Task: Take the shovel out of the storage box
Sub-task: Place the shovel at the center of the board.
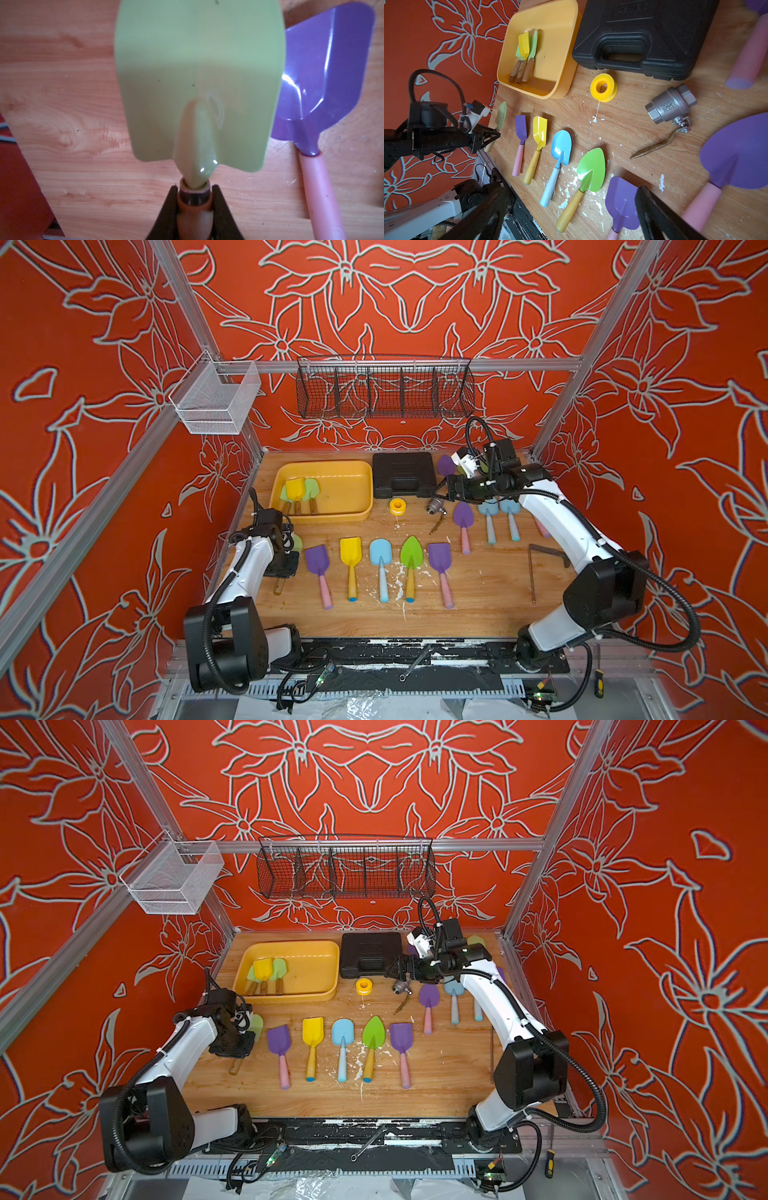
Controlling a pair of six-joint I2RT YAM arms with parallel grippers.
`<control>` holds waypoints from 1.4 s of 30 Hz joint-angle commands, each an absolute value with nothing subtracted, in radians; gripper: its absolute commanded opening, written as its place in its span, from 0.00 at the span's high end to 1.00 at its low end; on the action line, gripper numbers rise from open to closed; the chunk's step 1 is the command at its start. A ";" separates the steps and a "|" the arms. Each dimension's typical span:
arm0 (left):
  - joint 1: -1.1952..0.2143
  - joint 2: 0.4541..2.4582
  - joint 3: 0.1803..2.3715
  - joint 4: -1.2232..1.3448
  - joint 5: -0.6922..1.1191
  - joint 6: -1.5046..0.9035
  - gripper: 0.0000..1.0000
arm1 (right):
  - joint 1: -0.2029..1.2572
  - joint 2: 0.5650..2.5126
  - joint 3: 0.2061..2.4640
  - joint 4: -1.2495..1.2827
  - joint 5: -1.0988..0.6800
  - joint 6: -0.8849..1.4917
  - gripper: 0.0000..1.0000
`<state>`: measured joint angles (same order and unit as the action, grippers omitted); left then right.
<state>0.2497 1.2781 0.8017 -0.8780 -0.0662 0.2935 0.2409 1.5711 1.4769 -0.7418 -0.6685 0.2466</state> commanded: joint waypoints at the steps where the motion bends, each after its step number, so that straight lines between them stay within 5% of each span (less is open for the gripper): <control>1: 0.256 1.308 0.799 -0.879 -0.068 0.322 1.00 | 0.227 1.571 1.459 -0.733 -0.689 0.221 0.03; 14: 0.256 1.429 0.782 -0.862 -0.092 0.324 1.00 | 0.207 1.536 1.414 -0.732 -0.683 0.215 0.03; 36: 0.255 1.451 0.778 -0.856 -0.071 0.334 0.61 | 0.190 1.530 1.408 -0.747 -0.684 0.204 0.03; 42: 0.255 1.431 0.785 -0.862 -0.087 0.327 0.59 | 0.185 1.532 1.412 -0.744 -0.686 0.209 0.03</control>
